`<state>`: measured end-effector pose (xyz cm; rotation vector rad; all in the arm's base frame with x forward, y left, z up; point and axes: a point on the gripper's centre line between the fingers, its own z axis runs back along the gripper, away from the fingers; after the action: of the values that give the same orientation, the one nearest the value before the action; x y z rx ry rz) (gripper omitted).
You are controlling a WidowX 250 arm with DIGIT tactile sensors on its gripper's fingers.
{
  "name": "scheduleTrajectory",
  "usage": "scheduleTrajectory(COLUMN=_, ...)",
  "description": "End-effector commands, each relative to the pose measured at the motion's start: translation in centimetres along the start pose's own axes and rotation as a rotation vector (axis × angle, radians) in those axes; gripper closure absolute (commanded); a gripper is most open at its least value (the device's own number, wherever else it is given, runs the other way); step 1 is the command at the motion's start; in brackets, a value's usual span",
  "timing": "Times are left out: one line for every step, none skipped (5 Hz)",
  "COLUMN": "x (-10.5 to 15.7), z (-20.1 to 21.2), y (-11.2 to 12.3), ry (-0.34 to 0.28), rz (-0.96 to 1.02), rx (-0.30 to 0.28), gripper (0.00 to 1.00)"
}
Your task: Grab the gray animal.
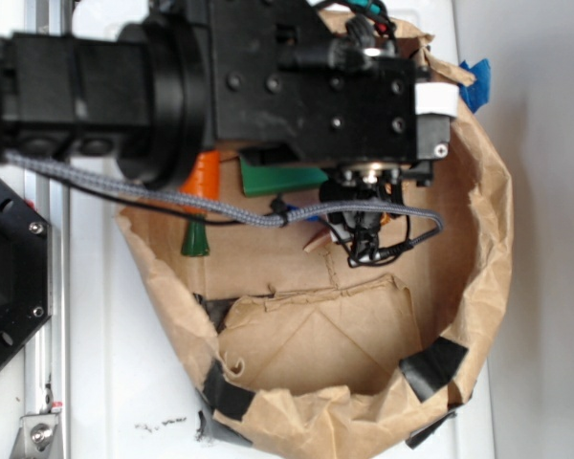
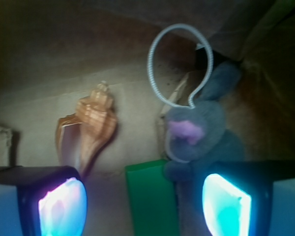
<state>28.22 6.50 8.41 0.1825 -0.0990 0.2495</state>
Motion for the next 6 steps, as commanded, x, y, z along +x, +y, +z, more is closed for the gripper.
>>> scheduleTrajectory(x=0.6, z=-0.6, y=2.2, ry=0.024, rz=0.078, rx=0.028, gripper=0.0)
scheduleTrajectory(x=0.7, z=-1.0, y=2.5, ry=0.035, rz=0.088, rx=0.029, gripper=0.0)
scheduleTrajectory(x=0.7, z=-1.2, y=2.6, ry=0.034, rz=0.083, rx=0.034, gripper=0.0)
scheduleTrajectory(x=1.0, z=-1.4, y=3.0, ry=0.012, rz=0.096, rx=0.048, gripper=0.0)
scheduleTrajectory(x=1.6, z=-0.9, y=3.3, ry=-0.067, rz=0.145, rx=0.032, gripper=0.0)
scheduleTrajectory(x=1.9, z=-1.1, y=3.5, ry=-0.095, rz=0.175, rx=0.044, gripper=0.0)
